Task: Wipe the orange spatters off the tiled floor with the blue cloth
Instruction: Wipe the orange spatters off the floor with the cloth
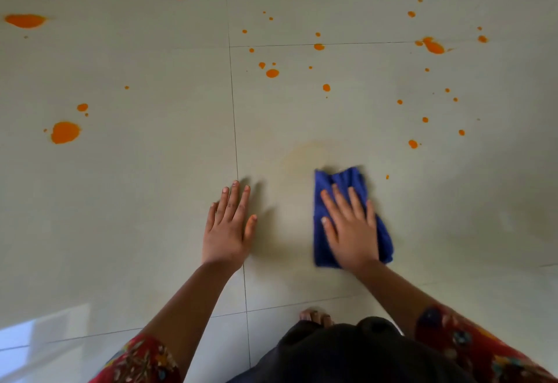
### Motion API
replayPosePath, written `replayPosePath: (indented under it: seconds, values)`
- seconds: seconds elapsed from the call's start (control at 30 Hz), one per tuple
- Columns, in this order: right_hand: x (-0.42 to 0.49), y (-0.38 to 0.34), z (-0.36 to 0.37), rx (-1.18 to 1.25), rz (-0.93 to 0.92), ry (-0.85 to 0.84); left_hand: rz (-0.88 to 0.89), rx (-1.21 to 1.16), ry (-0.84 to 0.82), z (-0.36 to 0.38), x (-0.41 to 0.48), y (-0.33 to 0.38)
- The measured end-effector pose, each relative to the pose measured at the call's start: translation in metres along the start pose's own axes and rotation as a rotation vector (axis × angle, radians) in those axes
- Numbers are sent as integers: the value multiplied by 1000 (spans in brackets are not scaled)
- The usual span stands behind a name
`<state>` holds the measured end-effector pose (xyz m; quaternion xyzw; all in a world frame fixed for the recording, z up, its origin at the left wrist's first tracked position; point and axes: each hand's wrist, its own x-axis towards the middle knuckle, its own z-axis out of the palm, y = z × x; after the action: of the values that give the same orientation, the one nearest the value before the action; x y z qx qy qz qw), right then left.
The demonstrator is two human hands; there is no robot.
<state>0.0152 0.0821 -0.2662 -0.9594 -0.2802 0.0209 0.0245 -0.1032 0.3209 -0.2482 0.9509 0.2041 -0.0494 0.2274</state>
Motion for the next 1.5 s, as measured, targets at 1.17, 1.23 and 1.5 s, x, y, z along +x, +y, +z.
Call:
replayPosePath:
  seconds: [1.17, 1.23, 1.5]
  values:
    - [147, -16, -7, 133, 270, 3, 61, -70, 115, 24, 21, 18]
    - [127, -56, -4, 107, 11, -21, 43, -177, 152, 16, 23, 14]
    - [77, 44, -7, 10, 68, -9, -41, -71, 157, -1, 36, -24]
